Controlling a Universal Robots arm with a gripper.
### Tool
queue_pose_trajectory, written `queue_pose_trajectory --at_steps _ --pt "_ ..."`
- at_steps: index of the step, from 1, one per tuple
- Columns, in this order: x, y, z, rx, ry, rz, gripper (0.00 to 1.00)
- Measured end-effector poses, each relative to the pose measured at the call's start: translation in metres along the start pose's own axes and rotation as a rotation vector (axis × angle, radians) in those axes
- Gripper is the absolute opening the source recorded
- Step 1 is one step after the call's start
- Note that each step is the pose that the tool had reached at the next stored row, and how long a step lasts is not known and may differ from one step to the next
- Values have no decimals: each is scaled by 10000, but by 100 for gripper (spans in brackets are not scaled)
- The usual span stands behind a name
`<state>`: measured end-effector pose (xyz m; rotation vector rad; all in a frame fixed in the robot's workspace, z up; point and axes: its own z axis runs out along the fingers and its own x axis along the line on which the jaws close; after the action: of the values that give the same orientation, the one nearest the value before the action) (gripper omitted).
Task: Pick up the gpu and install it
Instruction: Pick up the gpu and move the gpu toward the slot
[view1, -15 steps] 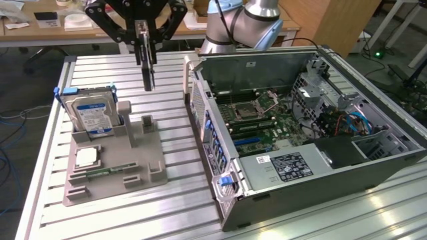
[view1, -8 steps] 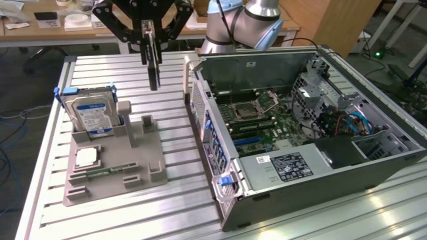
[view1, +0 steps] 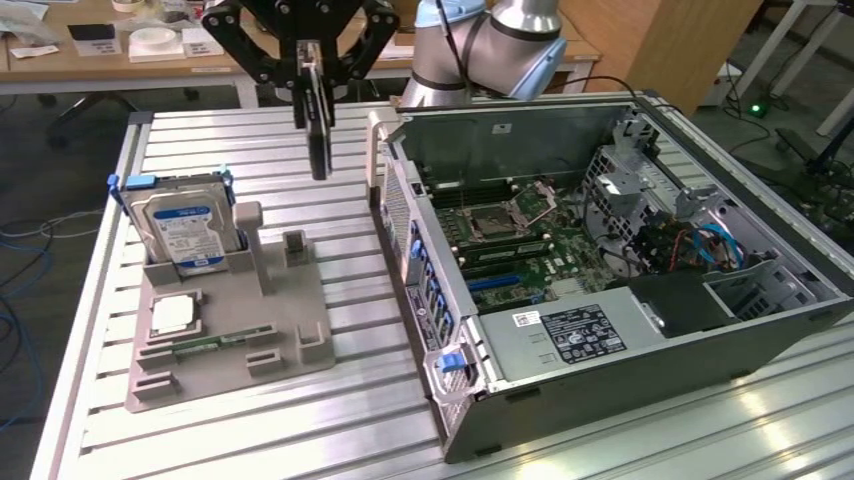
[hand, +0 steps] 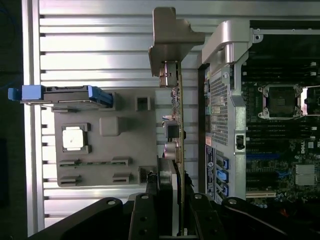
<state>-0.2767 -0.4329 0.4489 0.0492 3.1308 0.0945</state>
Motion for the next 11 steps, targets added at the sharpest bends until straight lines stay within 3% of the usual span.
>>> queue_pose_trajectory --at_steps 4,5,7,11 --pt "-95 3 0 19 439 26 28" --pt "-114 3 1 21 509 30 28" --pt "-147 4 1 23 576 34 28" --pt "-198 6 1 23 590 87 28"
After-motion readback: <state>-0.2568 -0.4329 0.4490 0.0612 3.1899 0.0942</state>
